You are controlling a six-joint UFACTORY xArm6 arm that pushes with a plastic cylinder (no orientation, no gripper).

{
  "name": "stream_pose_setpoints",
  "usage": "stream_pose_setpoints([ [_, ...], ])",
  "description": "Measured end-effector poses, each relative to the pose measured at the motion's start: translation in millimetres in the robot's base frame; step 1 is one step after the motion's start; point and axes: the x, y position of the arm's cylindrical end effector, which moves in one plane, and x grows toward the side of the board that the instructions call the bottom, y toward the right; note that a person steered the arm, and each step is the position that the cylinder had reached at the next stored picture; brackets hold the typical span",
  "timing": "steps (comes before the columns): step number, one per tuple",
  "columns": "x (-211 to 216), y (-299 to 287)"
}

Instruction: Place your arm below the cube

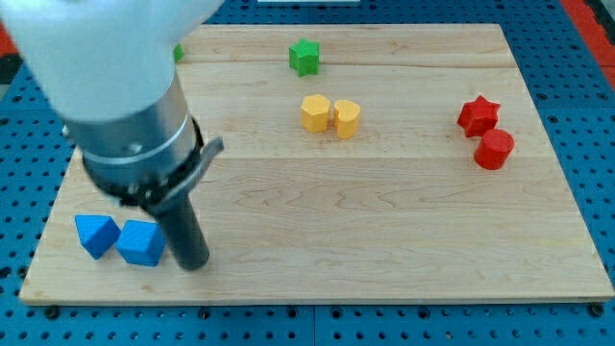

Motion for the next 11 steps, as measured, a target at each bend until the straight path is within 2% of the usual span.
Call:
stream_pose_setpoints([
  [1, 13.8, -0.1],
  [3, 12.7, 6.9],
  [5, -34.6, 28.4],
  [7, -42.4, 28.4],
  [8, -34.9, 28.4],
  [9, 3.0, 28.2],
  [10, 4.6, 28.2],
  [11, 4.9, -18.4],
])
